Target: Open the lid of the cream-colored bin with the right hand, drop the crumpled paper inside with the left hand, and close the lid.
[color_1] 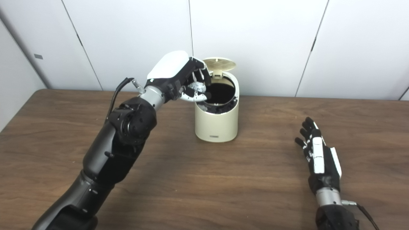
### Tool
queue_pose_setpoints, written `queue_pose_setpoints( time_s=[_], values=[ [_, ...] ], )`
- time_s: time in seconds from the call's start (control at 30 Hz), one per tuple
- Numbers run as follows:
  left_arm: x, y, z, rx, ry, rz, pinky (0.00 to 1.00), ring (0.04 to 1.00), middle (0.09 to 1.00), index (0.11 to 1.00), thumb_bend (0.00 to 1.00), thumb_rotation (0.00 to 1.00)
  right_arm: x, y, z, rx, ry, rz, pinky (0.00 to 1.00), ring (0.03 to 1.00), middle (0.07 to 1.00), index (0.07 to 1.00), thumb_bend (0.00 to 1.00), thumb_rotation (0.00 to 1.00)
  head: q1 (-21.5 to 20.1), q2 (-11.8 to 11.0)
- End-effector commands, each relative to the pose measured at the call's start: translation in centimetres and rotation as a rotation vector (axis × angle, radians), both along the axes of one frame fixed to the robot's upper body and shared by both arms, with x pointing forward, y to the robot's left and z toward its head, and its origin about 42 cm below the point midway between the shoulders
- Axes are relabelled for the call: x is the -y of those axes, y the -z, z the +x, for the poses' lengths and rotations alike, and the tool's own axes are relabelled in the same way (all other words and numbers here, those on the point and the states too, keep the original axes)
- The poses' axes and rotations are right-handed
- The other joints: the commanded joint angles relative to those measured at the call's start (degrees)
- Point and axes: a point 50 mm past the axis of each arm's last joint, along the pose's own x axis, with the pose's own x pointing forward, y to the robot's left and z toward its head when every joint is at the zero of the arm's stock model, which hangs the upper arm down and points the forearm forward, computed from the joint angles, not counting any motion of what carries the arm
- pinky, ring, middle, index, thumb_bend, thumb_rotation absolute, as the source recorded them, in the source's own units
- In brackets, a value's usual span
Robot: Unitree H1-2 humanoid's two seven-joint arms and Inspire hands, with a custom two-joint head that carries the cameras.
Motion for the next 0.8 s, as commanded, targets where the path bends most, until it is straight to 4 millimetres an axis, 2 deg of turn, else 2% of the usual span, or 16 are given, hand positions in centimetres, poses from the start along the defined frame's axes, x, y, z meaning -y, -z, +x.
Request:
queue_pose_setpoints(
  time_s=[0.0, 0.13, 0.4, 0.57, 0.77],
  values=[
    [1.2, -3.2, 0.4, 0.115, 0.039, -0.008, 0.38, 0.379, 0.476, 0.501, 0.47, 0.00, -0.6, -0.7, 0.6, 0.040, -0.003, 0.007, 0.87, 0.945, 0.946, 0.929, 0.55, 1.00, 0.1, 0.0],
    [1.8, -2.6, 0.7, 0.086, 0.047, -0.037, 0.32, 0.372, 0.470, 0.511, 0.47, 0.00, -0.8, -0.6, 0.8, 0.041, -0.001, 0.005, 0.87, 0.943, 0.944, 0.928, 0.51, 1.00, -0.2, -0.2],
    [2.3, -1.5, 1.6, 0.091, 0.049, -0.054, 0.36, 0.388, 0.490, 0.482, 0.47, 0.00, -1.2, -0.6, 1.2, 0.047, 0.012, 0.012, 0.89, 0.949, 0.941, 0.925, 0.52, 1.00, -1.3, -0.6],
    [2.8, -0.9, 1.9, 0.131, 0.061, -0.082, 0.31, 0.371, 0.482, 0.501, 0.47, 0.00, -1.1, -0.5, 1.3, 0.057, 0.014, 0.018, 0.91, 0.958, 0.946, 0.939, 0.53, 1.00, -1.5, -0.7],
    [3.5, -0.2, 2.0, 0.189, 0.051, -0.131, 0.31, 0.395, 0.505, 0.495, 0.47, 0.00, -1.1, -0.7, 1.3, 0.065, 0.016, 0.025, 0.91, 0.960, 0.950, 0.944, 0.54, 1.00, -1.8, -0.7]
  ],
)
